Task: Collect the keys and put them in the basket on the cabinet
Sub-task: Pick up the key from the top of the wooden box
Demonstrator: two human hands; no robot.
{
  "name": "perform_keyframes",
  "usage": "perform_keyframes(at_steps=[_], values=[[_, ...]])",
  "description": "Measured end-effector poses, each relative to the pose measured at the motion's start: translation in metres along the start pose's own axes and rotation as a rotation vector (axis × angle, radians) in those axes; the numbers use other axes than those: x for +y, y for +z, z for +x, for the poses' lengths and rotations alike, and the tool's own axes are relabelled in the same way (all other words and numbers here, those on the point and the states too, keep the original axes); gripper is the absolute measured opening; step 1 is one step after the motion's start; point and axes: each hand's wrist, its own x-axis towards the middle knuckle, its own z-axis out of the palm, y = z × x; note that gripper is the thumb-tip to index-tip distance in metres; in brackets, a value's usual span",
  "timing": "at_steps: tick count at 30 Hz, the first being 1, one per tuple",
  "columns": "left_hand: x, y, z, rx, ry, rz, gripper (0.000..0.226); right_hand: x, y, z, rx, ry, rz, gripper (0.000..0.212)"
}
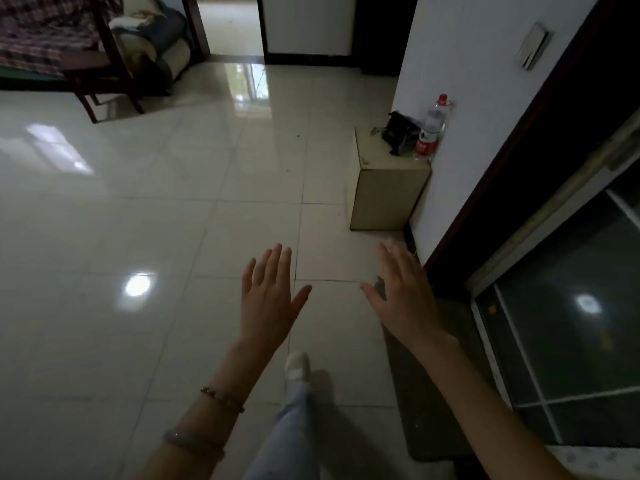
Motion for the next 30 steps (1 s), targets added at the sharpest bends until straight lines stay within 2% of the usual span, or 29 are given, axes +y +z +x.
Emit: perform_keyframes(at_steps=[3,13,20,30], values=[[-0.01,0.017,0.047,0.026,0.014,-0.013,0.069,0.011,0.011,0.048,0.031,0.008,0.016,0.068],[-0.052,0.057,0.24,-0.032,0.075,-0.005,0.068,0.031,0.024,0.237,0.039,0.069,-0.004,0.068],[-0.069,0.084,0.339,-0.055,0.096,-0.017,0.068,0.049,0.028,0.331,0.033,0.099,0.01,0.068],[-0.076,0.143,0.497,-0.07,0.12,-0.015,0.066,0.121,0.045,0.487,0.064,0.128,0.025,0.068]])
